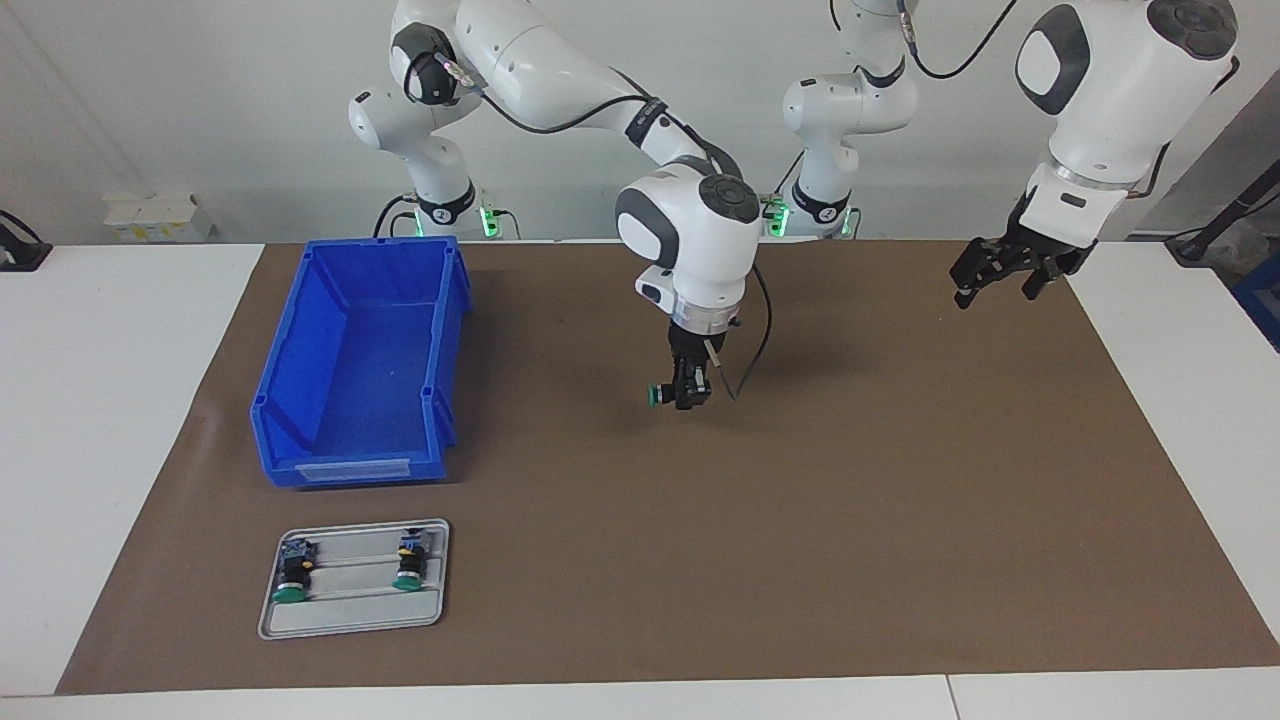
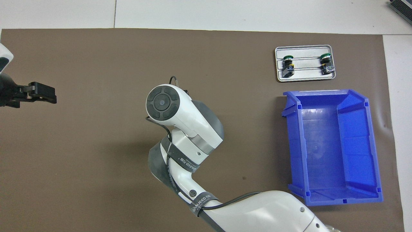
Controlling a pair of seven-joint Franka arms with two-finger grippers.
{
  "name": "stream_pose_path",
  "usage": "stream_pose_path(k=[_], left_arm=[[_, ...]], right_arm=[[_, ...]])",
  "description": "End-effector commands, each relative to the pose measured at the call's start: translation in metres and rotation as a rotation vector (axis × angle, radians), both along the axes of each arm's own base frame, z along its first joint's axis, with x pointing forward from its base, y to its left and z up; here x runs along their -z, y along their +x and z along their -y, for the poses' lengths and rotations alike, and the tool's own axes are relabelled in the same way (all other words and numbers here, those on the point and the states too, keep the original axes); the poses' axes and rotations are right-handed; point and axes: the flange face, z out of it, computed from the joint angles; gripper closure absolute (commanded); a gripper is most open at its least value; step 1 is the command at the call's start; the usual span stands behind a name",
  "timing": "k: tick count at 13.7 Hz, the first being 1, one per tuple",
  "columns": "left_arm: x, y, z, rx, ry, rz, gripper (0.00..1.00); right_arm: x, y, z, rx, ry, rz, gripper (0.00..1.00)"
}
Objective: Place and press button with both arms
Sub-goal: 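Carry the part with the right gripper and set it on the table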
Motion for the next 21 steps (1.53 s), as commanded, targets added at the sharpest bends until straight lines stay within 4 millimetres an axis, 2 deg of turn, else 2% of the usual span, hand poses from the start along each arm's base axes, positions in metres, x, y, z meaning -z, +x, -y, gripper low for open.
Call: stream_pose_path(k=[1, 2, 4, 6, 10, 13, 14, 15, 16, 18, 19, 21], left_arm=[[-0.001, -0.009, -0.003, -0.013, 0.005, 0.002, 0.0], [-0.001, -0.009, -0.003, -0.013, 0.005, 0.002, 0.0], [-0.001, -0.009, -0.002, -0.012, 0.005, 0.002, 0.0], [-0.002, -0.009, -0.001, -0.01, 0.005, 0.004, 0.0], [-0.001, -0.009, -0.002, -0.012, 0.005, 0.002, 0.0], [-0.001, -0.009, -0.003, -0.012, 0.005, 0.002, 0.0], [-0.001, -0.009, -0.003, -0.012, 0.005, 0.002, 0.0], [-0.001, -0.009, -0.003, -0.013, 0.005, 0.002, 0.0], [-0.001, -0.009, -0.002, -0.015, 0.005, 0.002, 0.0], [-0.002, -0.009, 0.005, -0.002, 0.005, 0.004, 0.0], [-0.001, -0.009, 0.007, -0.001, 0.005, 0.001, 0.0], [-0.003, -0.008, 0.015, 0.018, 0.006, 0.013, 0.0]], right_arm=[[0.009, -0.002, -0.018, 0.024, 0.009, 0.029, 1.0], [0.015, -0.002, -0.022, 0.035, 0.02, 0.032, 1.0], [0.014, -0.001, -0.025, 0.068, 0.061, 0.047, 1.0], [0.03, -0.014, -0.034, 0.078, 0.071, 0.049, 1.0], [0.06, -0.032, -0.027, 0.075, 0.067, 0.035, 1.0], [0.066, -0.04, -0.028, 0.064, 0.072, 0.034, 1.0], [0.066, -0.041, -0.029, 0.061, 0.071, 0.033, 0.76], [0.066, -0.045, -0.032, 0.055, 0.075, 0.028, 0.27], [0.064, -0.047, -0.035, 0.055, 0.08, 0.019, 0.05], [0.063, -0.047, -0.035, 0.057, 0.079, 0.013, 0.02], [0.055, -0.043, -0.032, 0.064, 0.085, 0.022, 0.02], [0.026, -0.033, -0.018, 0.079, 0.111, 0.048, 0.02]])
